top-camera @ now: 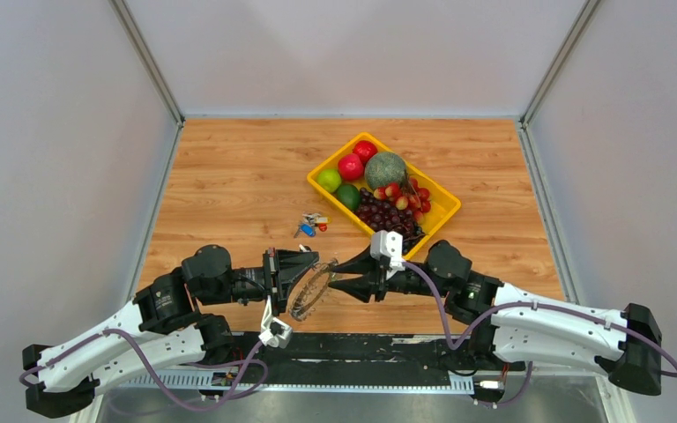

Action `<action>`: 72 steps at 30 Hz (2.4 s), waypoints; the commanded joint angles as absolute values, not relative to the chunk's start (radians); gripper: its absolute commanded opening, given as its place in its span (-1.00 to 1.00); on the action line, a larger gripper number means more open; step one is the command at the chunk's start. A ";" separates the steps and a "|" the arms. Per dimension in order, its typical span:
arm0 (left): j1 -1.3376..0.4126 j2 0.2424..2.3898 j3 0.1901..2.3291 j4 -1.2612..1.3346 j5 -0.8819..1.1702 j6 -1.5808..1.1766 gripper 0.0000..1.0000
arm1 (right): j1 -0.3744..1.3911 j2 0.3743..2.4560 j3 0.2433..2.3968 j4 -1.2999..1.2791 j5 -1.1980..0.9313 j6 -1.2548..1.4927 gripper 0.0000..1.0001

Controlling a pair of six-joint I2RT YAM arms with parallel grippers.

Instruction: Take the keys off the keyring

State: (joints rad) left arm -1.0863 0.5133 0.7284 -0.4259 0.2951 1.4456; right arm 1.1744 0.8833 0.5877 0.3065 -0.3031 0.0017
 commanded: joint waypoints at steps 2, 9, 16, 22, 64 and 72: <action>-1.089 0.506 0.753 -0.355 0.329 1.457 -1.00 | 1.145 0.870 0.663 0.254 -0.197 -0.101 -0.29; -1.089 0.506 0.750 -0.351 0.337 1.455 -1.00 | 1.063 0.904 0.670 0.347 -0.132 -0.077 -0.34; -1.090 0.503 0.748 -0.350 0.336 1.457 -1.00 | 1.019 0.980 0.691 0.370 -0.269 -0.079 -0.35; -1.089 0.503 0.746 -0.349 0.332 1.457 -1.00 | 1.019 1.007 0.690 0.397 -0.403 -0.048 -0.35; -1.089 0.501 0.751 -0.350 0.332 1.459 -1.00 | 1.035 1.109 0.676 0.634 -0.624 0.086 -0.50; -1.090 0.490 0.742 -0.331 0.324 1.449 -1.00 | 1.039 1.108 0.656 0.661 -0.635 0.127 -0.92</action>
State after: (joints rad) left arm -1.0859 0.5007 0.7284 -0.4225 0.3004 1.4452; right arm 1.0309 1.1103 0.6495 0.5896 -0.6132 0.0849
